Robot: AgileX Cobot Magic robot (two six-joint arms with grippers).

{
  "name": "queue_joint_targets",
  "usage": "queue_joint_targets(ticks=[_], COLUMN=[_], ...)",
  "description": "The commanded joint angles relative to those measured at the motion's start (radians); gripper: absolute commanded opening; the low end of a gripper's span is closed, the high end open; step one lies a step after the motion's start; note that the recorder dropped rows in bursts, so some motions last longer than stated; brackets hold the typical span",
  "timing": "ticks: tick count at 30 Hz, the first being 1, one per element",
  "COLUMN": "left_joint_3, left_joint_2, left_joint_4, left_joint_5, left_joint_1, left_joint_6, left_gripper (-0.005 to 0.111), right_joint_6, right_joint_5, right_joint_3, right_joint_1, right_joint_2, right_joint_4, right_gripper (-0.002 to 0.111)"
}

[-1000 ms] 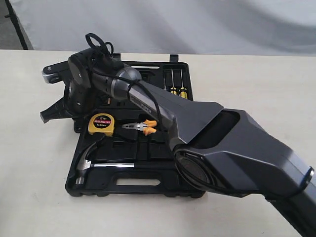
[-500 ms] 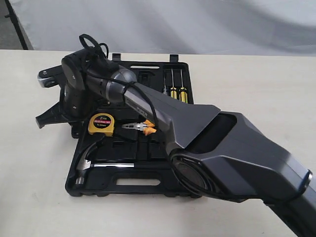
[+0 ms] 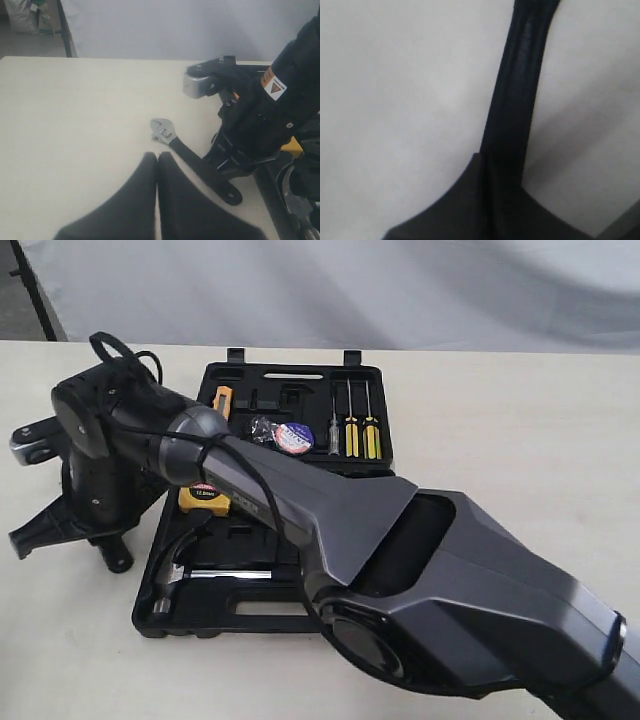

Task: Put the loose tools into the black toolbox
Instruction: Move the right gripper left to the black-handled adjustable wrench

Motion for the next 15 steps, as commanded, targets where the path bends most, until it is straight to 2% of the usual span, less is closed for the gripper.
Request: queue_joint_targets(ticks=[1,7,15], left_joint_3=[0.009,0.009,0.009], left_joint_2=[-0.008,-0.008,-0.008], left_joint_4=[-0.014,-0.014,-0.014], left_joint_5=[-0.017,-0.017,-0.017], left_joint_1=[0.003,0.003,0.003], left_joint_6=[-0.010,-0.010,-0.010], left_gripper=[0.001,0.001,0.001], right_joint_6=[0.001,-0.055,-0.073], right_joint_5=[0.035,0.028,-0.078], right_joint_3=[0.008,0.008,0.008], right_joint_1=[0.022,0.022,0.022], right_joint_2=[-0.044,-0.100,-0.070], right_joint_4=[0.037,0.009,-0.095], right_gripper=[-0.001,-0.001,-0.001])
